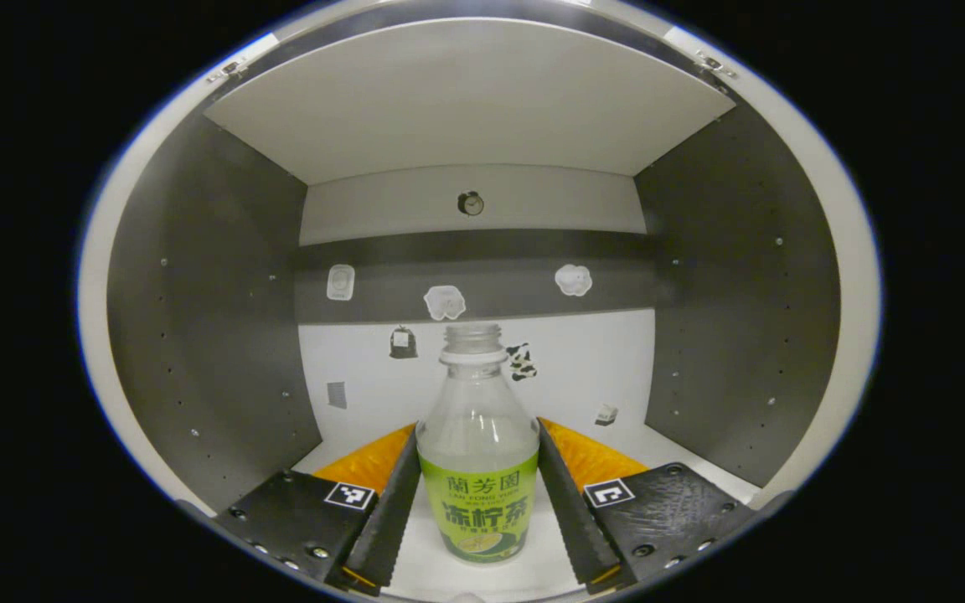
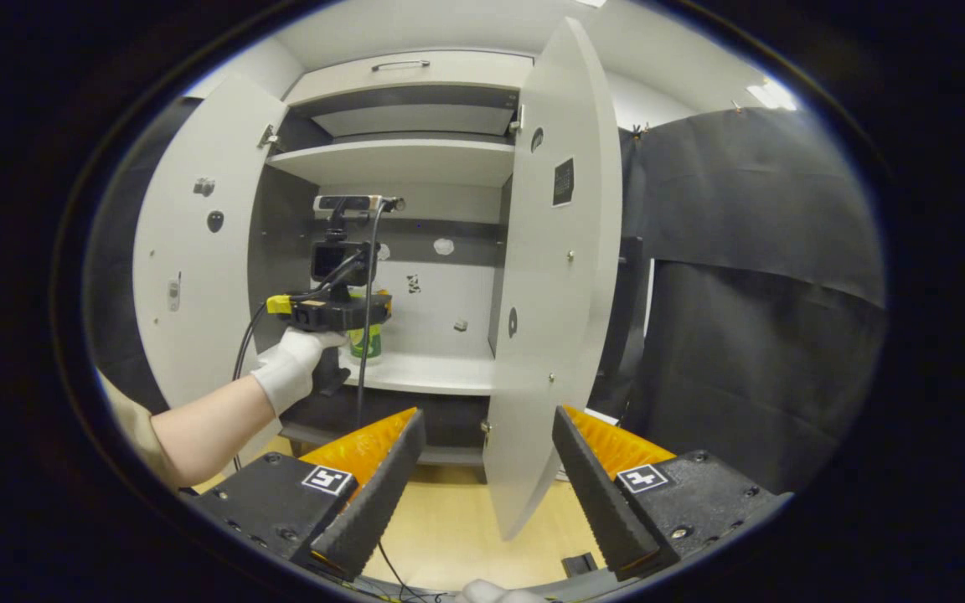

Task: Grasp the bottle in the cabinet with the left hand and place it on the coaster, then close the right door with the right hand and the left door with the left hand.

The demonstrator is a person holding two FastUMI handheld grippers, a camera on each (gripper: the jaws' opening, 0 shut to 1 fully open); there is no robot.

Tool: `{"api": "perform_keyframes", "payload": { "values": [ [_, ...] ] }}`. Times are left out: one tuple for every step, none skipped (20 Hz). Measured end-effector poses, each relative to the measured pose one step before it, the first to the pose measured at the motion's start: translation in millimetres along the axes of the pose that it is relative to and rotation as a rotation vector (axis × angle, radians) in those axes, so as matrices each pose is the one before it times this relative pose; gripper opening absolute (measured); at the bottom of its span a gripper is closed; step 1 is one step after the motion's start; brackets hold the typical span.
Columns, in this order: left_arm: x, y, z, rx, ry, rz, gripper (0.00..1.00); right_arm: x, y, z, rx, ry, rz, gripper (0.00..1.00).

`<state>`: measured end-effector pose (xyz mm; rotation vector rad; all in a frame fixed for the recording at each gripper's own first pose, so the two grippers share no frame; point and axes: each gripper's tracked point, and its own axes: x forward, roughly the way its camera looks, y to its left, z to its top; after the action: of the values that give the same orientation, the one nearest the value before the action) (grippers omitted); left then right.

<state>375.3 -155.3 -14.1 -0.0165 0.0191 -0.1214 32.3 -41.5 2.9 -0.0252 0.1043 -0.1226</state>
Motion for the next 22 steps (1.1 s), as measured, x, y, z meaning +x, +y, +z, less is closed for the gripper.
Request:
{"api": "perform_keyframes", "payload": {
  "values": [
    [-9.31,1.17,6.52,0.00695,-0.01725,-0.00491,0.76,-0.68,-0.29,1.2,0.00106,-0.00403,0.00221,1.0],
    [-11.55,-0.51,7.81,0.00314,-0.01755,-0.01042,0.76,-1.27,-0.28,1.66,0.00251,-0.00695,0.00203,1.0],
    [-12.79,-3.09,7.15,-0.00175,-0.01473,-0.01584,0.76,-1.27,-1.0,1.89,0.00282,-0.00832,-0.001,0.99],
    [-14.03,-3.0,5.28,-0.00095,-0.00797,-0.01982,0.8,-0.61,-1.91,0.19,0.00196,-0.00652,-0.00331,0.99],
    [-16.43,-0.17,6.71,0.00245,-0.01721,-0.01205,0.76,-0.81,-2.26,0.85,0.00331,-0.00462,-0.00359,0.99],
    [-15.95,-0.16,5.92,0.00508,-0.01716,-0.0106,0.76,-2.23,-3.0,0.06,0.00459,-0.00398,-0.00393,0.99],
    [-19.5,-0.57,3.98,0.00529,-0.01741,-0.00862,0.8,-1.7,-2.58,-0.52,0.00382,-0.00124,-0.00504,1.0],
    [-17.19,0.27,3.02,-0.00187,-0.01003,-0.00634,0.76,-1.87,-2.6,-1.51,0.00377,-0.00113,-0.00525,1.0],
    [-16.33,-1.29,-0.85,-0.0093,-0.00488,-0.01086,0.79,-1.94,-2.92,-1.97,0.00266,0.00146,-0.00687,1.0],
    [-16.32,-2.67,-2.09,-0.00945,0.00344,-0.01267,0.79,-1.12,-3.08,-3.28,0.00181,0.00479,-0.00525,0.99],
    [-15.09,-2.59,-1.03,-0.00577,0.00179,-0.01465,0.79,-3.13,-1.32,-2.31,0.0025,0.0045,-0.0027,0.99],
    [-14.41,-1.88,-1.34,-0.0003,-0.00368,-0.00936,0.79,-1.51,-1.1,-3.78,0.00258,0.00318,-0.00227,1.0],
    [-11.57,-0.55,-3.0,0.00097,-0.00378,-0.00831,0.79,-2.15,-0.51,-3.4,0.00244,0.00192,0.00119,0.99],
    [-13.71,-2.84,-2.75,-0.00355,-0.01092,-0.00946,0.8,-2.32,0.19,-2.01,0.00046,0.00205,0.00035,0.99],
    [-11.34,-3.58,-3.43,-0.00626,-0.00854,-0.0153,0.79,-1.94,-0.13,-1.68,-0.00113,-0.00015,-0.00026,0.99],
    [-11.89,-5.07,-5.76,-0.00932,-0.00613,-0.02099,0.79,-2.26,-0.6,-3.06,-0.00073,0.00012,-0.00109,0.99],
    [-10.14,-4.27,-8.19,-0.00912,0.0027,-0.01488,0.79,-2.44,-0.49,-1.97,-0.00032,0.00098,-0.00169,1.0],
    [-11.23,-3.96,-10.5,-0.00606,0.01057,-0.01357,0.79,-2.25,0.2,-2.97,-0.00056,0.00288,0.00114,0.99],
    [-11.86,-4.17,-11.43,-0.00111,0.01262,-0.01362,0.79,-1.78,0.44,-1.88,-0.0021,0.00251,0.00134,1.0],
    [-12.01,-2.47,-13.27,0.00085,0.00865,-0.00425,0.79,-0.6,1.07,-2.78,-0.00322,0.00529,-0.00019,1.0],
    [-10.86,-2.45,-13.69,0.00274,0.00544,-0.00759,0.79,-1.92,1.33,-2.92,-0.00284,0.00835,0.00098,1.0],
    [-11.46,-4.39,-14.16,0.00943,-0.00222,-0.01542,0.79,-1.97,1.67,-3.24,-0.00188,0.00872,0.00413,1.0]
  ]
}}
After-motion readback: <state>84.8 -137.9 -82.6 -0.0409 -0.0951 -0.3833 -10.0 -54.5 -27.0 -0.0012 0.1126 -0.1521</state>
